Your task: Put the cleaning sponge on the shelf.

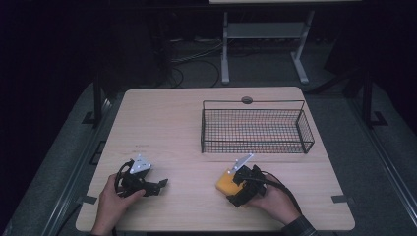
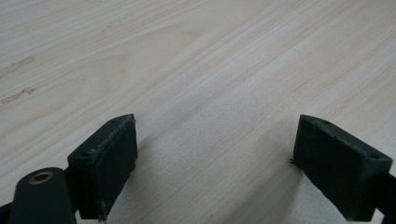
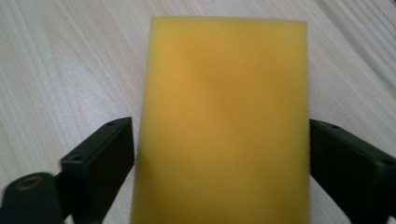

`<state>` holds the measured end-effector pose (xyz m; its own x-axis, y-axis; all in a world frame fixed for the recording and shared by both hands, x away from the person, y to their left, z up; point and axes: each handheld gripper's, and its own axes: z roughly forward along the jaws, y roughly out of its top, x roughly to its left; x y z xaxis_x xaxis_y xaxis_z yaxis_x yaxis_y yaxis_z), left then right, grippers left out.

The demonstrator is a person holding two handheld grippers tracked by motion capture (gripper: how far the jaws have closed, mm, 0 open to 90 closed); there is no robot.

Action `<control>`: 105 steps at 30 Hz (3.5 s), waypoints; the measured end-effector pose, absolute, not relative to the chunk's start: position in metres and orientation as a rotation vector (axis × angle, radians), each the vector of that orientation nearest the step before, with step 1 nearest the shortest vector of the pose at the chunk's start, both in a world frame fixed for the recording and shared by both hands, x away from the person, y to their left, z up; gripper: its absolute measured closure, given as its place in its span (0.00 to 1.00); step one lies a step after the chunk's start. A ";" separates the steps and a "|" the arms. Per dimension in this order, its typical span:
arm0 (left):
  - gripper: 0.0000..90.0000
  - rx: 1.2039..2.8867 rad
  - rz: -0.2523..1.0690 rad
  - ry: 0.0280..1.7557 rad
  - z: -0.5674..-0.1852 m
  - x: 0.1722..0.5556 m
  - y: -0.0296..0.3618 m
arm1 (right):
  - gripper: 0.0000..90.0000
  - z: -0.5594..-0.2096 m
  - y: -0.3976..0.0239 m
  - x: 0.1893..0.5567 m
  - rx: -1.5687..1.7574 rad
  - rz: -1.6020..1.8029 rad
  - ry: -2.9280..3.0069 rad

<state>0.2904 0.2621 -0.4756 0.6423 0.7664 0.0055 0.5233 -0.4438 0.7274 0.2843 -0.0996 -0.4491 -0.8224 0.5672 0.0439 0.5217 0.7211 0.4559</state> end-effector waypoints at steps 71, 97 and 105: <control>0.14 2.146 0.437 1.007 -0.475 0.290 0.262 | 0.25 -0.388 -0.148 0.294 0.944 0.799 2.764; 0.14 2.143 0.441 1.006 -0.476 0.290 0.262 | 0.25 -0.358 -0.180 0.324 1.011 0.797 2.692; 0.14 2.143 0.440 1.006 -0.476 0.290 0.262 | 0.25 -0.352 -0.188 0.333 1.033 0.780 2.671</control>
<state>0.2904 0.2615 -0.4756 0.6376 0.7703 0.0040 0.5257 -0.4389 0.7287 0.3334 -0.1883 -0.3518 -0.7443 0.6673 0.0258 0.5764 0.6225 0.5294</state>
